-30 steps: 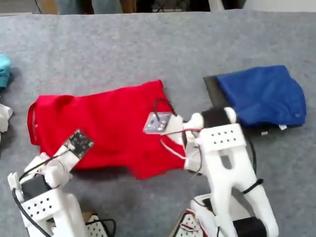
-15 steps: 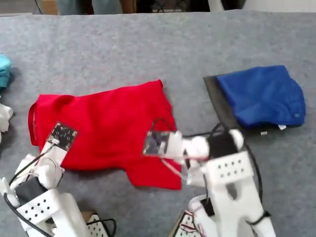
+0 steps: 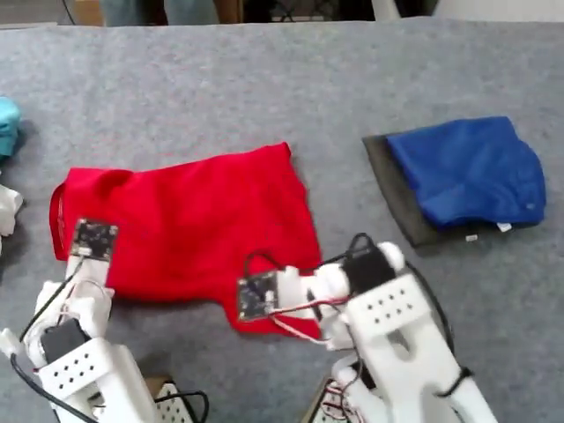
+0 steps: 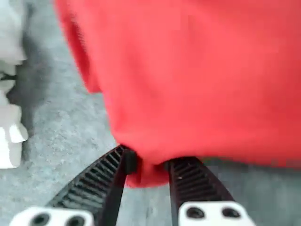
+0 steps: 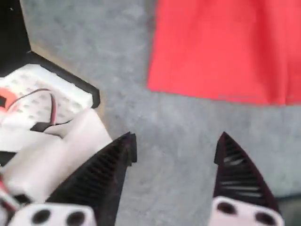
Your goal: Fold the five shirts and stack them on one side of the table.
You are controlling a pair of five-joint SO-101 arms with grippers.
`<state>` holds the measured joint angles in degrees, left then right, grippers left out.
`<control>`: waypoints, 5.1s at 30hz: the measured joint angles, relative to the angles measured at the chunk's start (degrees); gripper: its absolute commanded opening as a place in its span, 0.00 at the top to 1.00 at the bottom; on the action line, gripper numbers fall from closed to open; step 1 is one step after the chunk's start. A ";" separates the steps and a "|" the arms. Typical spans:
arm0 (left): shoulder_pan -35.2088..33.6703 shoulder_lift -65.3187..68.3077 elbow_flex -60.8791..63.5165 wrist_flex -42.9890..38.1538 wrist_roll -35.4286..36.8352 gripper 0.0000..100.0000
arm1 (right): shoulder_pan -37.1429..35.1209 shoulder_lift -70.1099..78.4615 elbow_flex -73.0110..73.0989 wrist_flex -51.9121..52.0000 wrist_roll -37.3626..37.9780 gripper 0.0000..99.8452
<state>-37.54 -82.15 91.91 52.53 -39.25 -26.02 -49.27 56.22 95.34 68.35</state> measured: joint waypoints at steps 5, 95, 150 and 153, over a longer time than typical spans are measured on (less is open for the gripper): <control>0.00 0.00 1.05 -5.10 5.80 0.88 | -5.10 0.62 6.68 -7.38 2.99 0.73; 0.00 0.00 1.93 -5.80 6.33 0.88 | -13.01 0.44 21.98 -24.88 10.64 0.78; 0.00 0.00 1.93 -5.80 6.33 0.88 | -13.10 1.05 11.08 -12.40 2.99 0.82; 0.00 0.00 1.93 -5.80 6.33 0.88 | -13.10 1.05 8.88 -9.85 2.99 0.82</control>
<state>-37.54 -82.15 93.85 46.73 -32.92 -39.12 -48.22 65.10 85.49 71.34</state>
